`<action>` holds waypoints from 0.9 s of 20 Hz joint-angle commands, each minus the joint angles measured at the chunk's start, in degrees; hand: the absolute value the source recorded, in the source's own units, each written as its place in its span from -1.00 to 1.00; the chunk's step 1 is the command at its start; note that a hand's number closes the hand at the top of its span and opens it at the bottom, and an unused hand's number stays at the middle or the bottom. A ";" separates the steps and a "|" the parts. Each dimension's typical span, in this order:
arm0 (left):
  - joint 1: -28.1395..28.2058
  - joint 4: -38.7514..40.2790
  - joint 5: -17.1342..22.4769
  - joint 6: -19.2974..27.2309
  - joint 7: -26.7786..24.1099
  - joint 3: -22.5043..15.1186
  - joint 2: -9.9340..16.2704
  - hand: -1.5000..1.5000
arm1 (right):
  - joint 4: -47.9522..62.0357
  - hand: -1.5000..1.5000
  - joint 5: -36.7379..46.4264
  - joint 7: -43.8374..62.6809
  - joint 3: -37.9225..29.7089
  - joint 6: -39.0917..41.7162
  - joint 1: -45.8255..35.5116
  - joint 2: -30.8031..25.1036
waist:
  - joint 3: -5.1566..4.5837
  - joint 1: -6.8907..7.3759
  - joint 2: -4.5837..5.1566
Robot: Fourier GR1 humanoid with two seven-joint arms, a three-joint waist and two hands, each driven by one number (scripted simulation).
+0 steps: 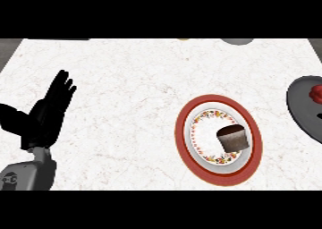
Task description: Pick the bell pepper from the plate and place it in the pan
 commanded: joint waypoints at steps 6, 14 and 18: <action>-1.77 2.33 0.46 -0.25 -0.17 1.50 0.85 0.00 | 4.55 -1.00 -12.50 -13.29 -9.21 0.33 -1.73 -2.64 | 0.02 -1.04 -0.16; -0.97 0.83 0.30 1.73 1.00 2.56 0.49 0.00 | 6.49 -1.00 -27.30 -20.89 -21.10 17.51 5.39 -10.16 | -0.09 -2.95 -0.77; -0.33 0.52 0.80 0.12 1.19 2.49 1.44 0.00 | 7.51 -1.00 -32.11 -25.00 -23.89 28.63 9.99 -15.44 | -0.07 -2.43 -0.67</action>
